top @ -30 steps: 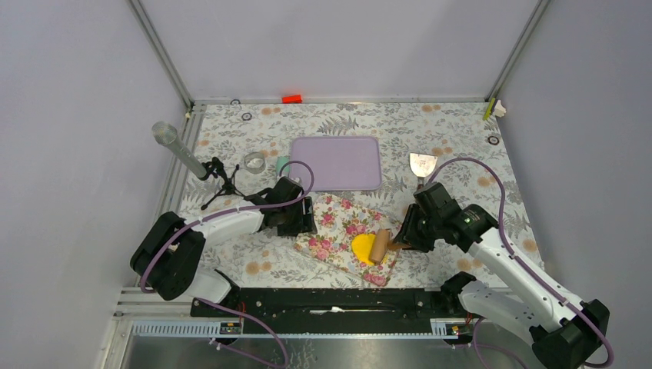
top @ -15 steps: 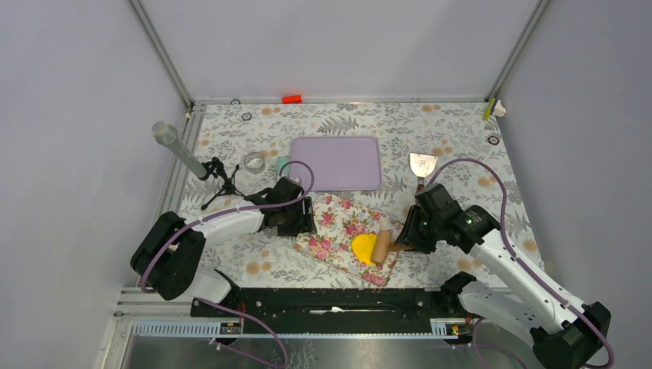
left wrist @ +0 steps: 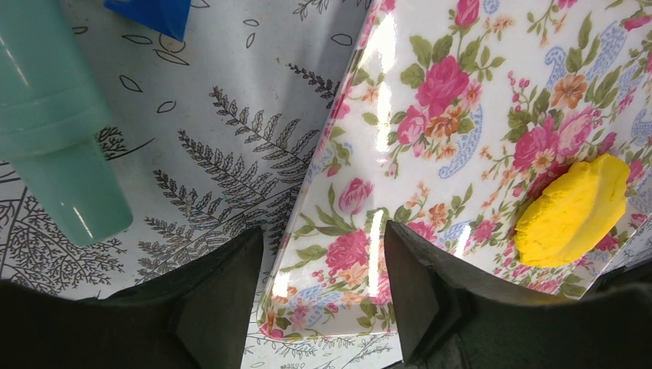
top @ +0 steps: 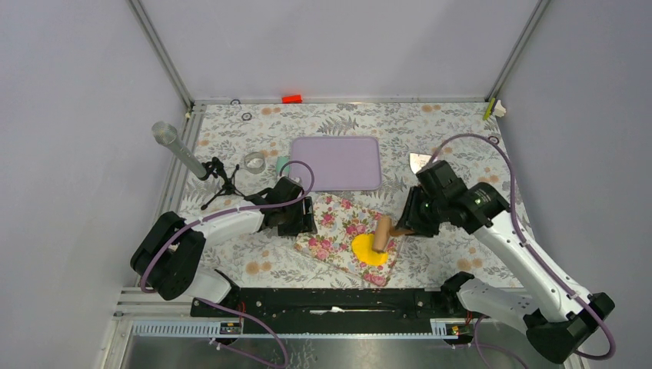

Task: Roll out the dumpling wrappers from the dough
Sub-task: Flatten out the dough on the work surface.

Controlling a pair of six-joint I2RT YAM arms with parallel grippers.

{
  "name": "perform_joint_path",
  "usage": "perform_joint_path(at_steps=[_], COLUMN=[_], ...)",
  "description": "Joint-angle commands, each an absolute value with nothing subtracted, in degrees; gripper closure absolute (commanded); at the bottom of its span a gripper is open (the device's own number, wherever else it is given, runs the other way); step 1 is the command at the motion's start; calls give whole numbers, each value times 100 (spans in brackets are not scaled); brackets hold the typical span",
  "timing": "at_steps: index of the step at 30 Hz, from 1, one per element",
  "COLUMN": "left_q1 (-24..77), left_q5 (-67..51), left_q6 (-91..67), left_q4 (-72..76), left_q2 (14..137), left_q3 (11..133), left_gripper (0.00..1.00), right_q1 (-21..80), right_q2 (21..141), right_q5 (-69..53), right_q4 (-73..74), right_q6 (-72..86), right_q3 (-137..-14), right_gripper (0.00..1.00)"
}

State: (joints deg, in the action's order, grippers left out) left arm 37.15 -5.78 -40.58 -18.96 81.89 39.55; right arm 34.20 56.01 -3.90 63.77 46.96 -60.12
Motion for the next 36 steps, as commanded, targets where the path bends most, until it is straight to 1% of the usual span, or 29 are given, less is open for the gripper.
perform_joint_path(at_steps=[1,7,12,16,20,28,32,36], left_q1=[3762,3769,3760,3768,3764,3771,3771,3775], left_q5=[-463,-403,-345,-299,-301,-315,-346,-378], left_q6=[-4034,-4034,-4056,-4052,-4060,-4061,-4069,-4069], left_q4=[-2124,-2197,-2240,-2250,-2252,-2257,-2233,-2224], left_q2=[8356,8313,8326,8279,8312,8259,8262,8274], left_q3=[3748,3748,3772,3778,3790,3730,3725,3744], left_gripper=[37,37,37,37,38,38,38,37], right_q1=[3480,3504,3526,3546,3594,3594,3593,3595], right_q2=[5980,6223,6186,6103,6177,6438,6420,6167], right_q5=[-750,-976,-925,-661,-591,-555,-560,-705], right_q4=[5886,5278,5051,5027,4753,4158,4119,4454], right_q6=[4395,4397,4568,4707,4829,4880,4885,4877], right_q3=[-6531,-5919,-5251,-4766,-4214,-3515,-3420,-4283], right_gripper=[100,100,100,100,100,100,100,100])
